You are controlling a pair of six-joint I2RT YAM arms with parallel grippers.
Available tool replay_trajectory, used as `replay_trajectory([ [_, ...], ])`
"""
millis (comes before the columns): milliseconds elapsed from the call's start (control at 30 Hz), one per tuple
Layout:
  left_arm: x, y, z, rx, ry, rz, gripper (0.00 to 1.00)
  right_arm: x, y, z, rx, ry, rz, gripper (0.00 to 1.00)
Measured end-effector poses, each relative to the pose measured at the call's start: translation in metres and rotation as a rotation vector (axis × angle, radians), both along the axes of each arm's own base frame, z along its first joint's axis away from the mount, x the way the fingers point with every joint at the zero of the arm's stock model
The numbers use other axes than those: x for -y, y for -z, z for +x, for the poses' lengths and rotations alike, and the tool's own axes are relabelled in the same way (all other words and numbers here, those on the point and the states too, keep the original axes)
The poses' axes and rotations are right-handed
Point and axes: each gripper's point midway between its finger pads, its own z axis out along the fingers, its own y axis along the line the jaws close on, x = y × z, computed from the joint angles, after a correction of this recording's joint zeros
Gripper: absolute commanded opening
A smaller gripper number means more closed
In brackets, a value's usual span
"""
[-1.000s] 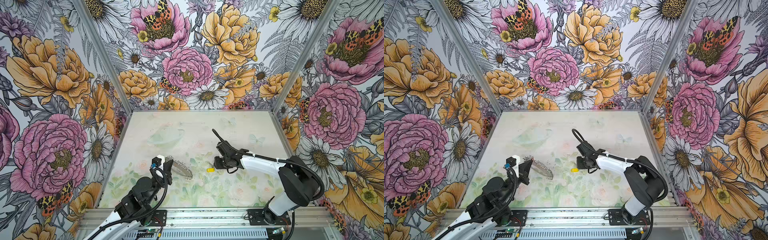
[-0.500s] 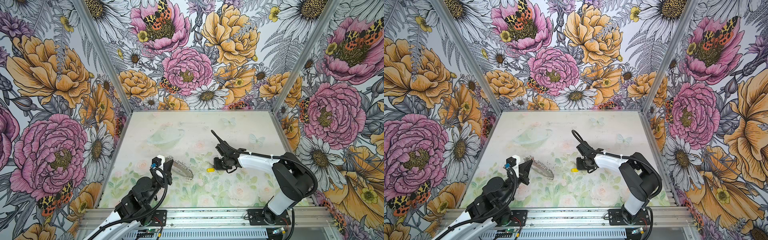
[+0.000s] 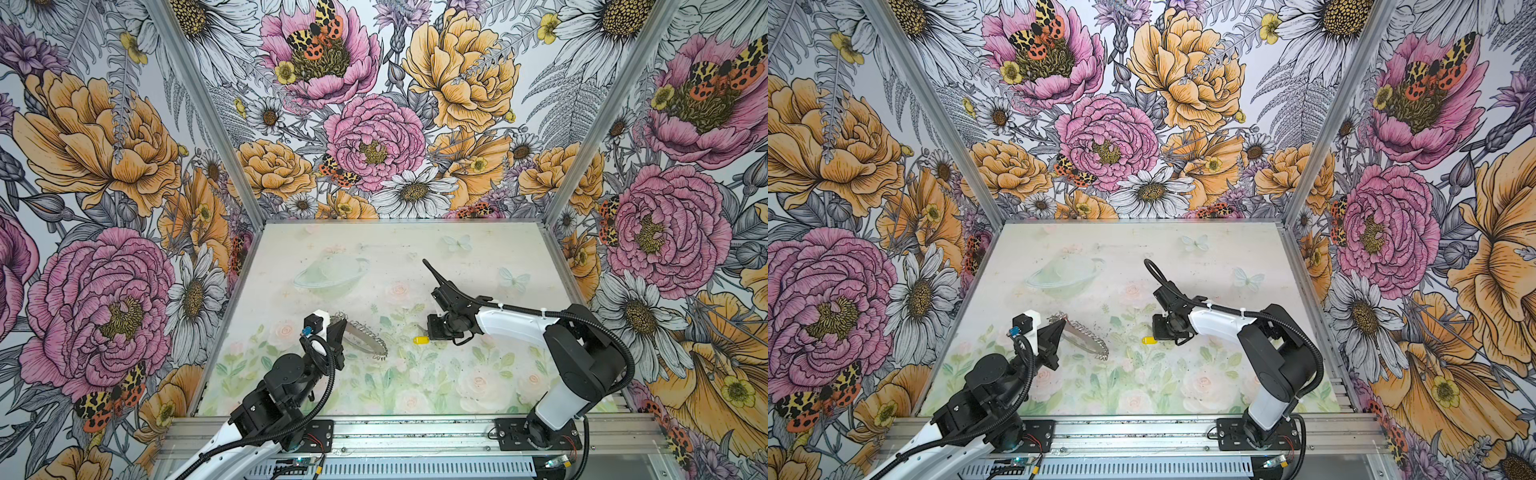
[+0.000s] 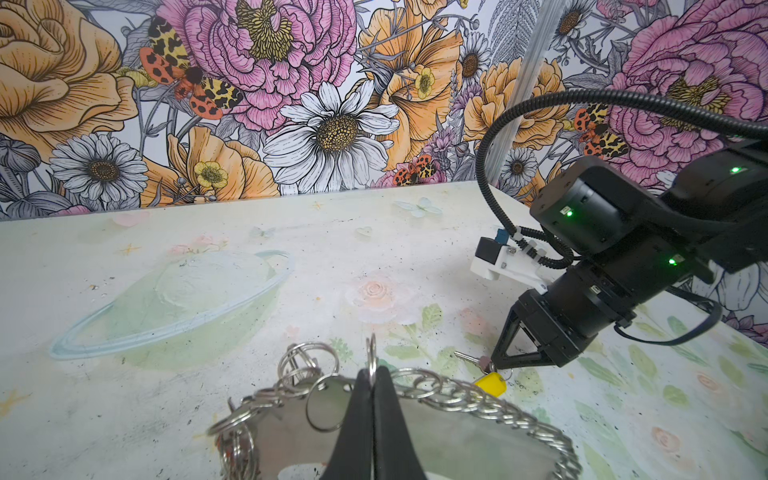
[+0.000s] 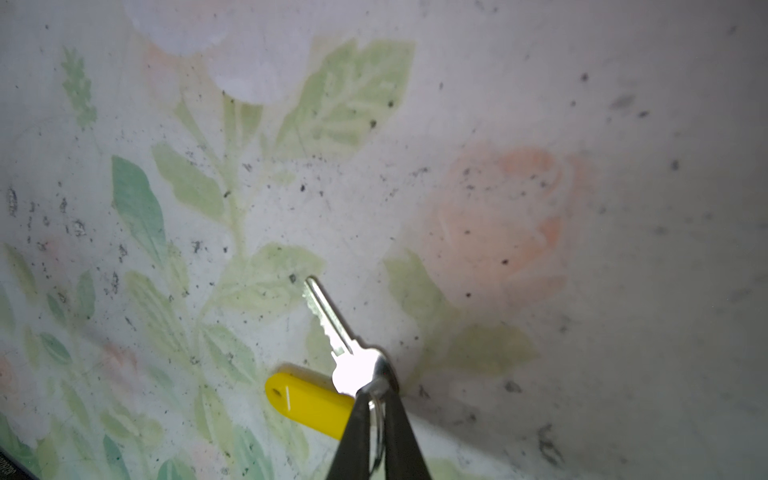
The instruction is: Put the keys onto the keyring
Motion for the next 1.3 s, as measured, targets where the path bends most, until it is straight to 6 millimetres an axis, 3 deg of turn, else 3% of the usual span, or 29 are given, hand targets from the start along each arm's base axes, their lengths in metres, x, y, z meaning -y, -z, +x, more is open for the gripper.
replay_trajectory([
  [267, 0.0, 0.0, 0.0, 0.0, 0.0, 0.001, 0.0, -0.003, -0.008, 0.003, 0.028, 0.003, 0.025, 0.0],
  [467, 0.0, 0.0, 0.0, -0.001, 0.0, 0.001, 0.0, -0.012, -0.027, 0.009, 0.16, -0.017, 0.041, 0.0],
  [700, 0.0, 0.0, 0.0, -0.001, 0.0, 0.001, 0.0, -0.022, -0.031, 0.016, 0.333, -0.072, -0.037, 0.0],
  [967, 0.0, 0.001, 0.0, -0.004, 0.0, 0.005, 0.0, -0.022, -0.021, 0.032, 0.463, -0.126, -0.151, 0.0],
  [1167, 0.0, 0.001, 0.0, -0.004, 0.0, 0.005, 0.0, -0.013, -0.002, 0.026, 0.511, -0.193, -0.195, 0.0],
  [1300, 0.001, 0.002, 0.001, -0.004, 0.0, 0.008, 0.0, -0.013, -0.002, 0.029, 0.57, -0.211, -0.185, 0.0],
])
